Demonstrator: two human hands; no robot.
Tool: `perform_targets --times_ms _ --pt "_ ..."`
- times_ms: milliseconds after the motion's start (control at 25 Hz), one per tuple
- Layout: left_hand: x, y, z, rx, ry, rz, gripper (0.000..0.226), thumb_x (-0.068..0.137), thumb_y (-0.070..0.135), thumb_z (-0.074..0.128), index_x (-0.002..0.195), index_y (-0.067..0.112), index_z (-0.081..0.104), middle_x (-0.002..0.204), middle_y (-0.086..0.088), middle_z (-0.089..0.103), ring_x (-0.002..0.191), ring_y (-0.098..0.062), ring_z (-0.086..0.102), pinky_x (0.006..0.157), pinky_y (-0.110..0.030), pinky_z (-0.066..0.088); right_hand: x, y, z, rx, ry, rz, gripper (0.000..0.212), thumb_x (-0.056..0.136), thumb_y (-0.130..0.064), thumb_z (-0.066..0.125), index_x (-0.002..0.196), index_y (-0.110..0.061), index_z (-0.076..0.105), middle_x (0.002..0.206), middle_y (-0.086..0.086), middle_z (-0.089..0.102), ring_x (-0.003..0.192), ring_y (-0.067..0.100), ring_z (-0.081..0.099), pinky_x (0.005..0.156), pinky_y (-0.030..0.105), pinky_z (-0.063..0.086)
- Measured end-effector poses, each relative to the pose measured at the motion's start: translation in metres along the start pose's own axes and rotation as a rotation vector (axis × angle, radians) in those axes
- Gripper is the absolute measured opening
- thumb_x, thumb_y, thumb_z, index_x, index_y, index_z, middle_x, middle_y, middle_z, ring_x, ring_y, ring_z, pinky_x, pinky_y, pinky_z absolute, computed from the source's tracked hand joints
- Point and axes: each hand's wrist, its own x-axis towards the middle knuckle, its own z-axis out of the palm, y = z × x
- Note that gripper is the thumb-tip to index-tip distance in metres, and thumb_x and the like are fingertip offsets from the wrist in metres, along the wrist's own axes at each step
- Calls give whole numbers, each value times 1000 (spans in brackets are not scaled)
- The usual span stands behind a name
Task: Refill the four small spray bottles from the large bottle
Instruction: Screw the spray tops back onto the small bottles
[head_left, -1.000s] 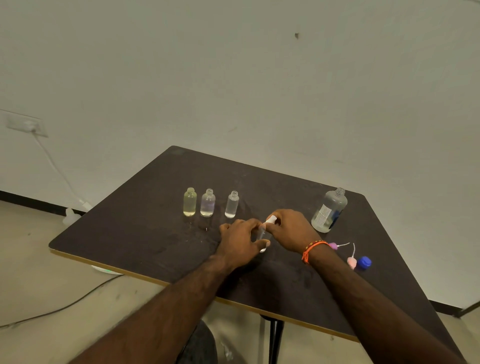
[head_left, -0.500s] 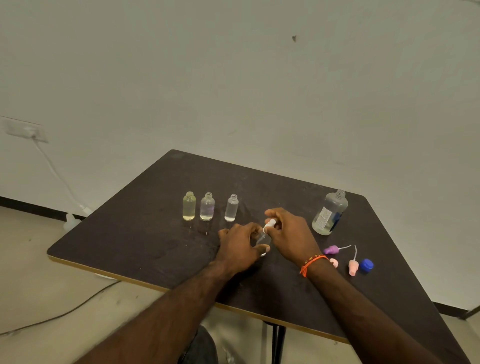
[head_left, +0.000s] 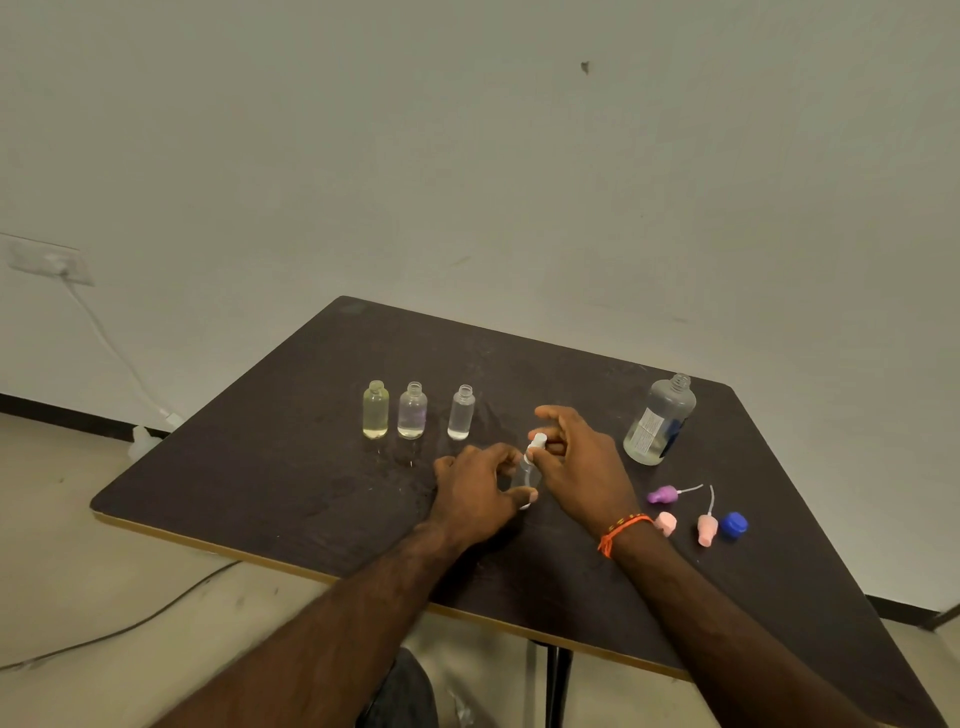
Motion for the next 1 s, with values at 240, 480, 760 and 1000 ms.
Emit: perform_targets --times_ms 240,480,760,1000 --pt "-1 0 0 -8 -1 10 34 80 48 78 110 37 66 92 19 68 97 -3 60 98 -41 36 0 2 6 31 -72 89 82 77 -43 82 143 -23 38 117 -14 58 104 9 61 89 26 53" --pt "-1 0 1 17 -2 -6 44 81 52 79 119 36 64 104 18 69 108 -3 57 97 -35 30 -1 7 3 41 23 59 60 85 -24 77 137 -29 48 104 -6 72 92 5 68 86 27 57" --pt "-3 0 0 14 -5 -22 43 78 52 81 115 36 66 98 21 67 106 -4 60 102 -41 37 -8 12 -1 125 -65 22 69 89 -21 72 148 -27 35 129 -9 62 114 6 61 100 30 51" --pt "-3 -2 2 15 -10 -12 43 78 52 81 115 37 66 97 23 65 104 -3 59 103 -44 41 -2 9 -1 59 -2 78 66 79 -36 82 133 -25 46 95 -9 67 84 6 66 80 31 58"
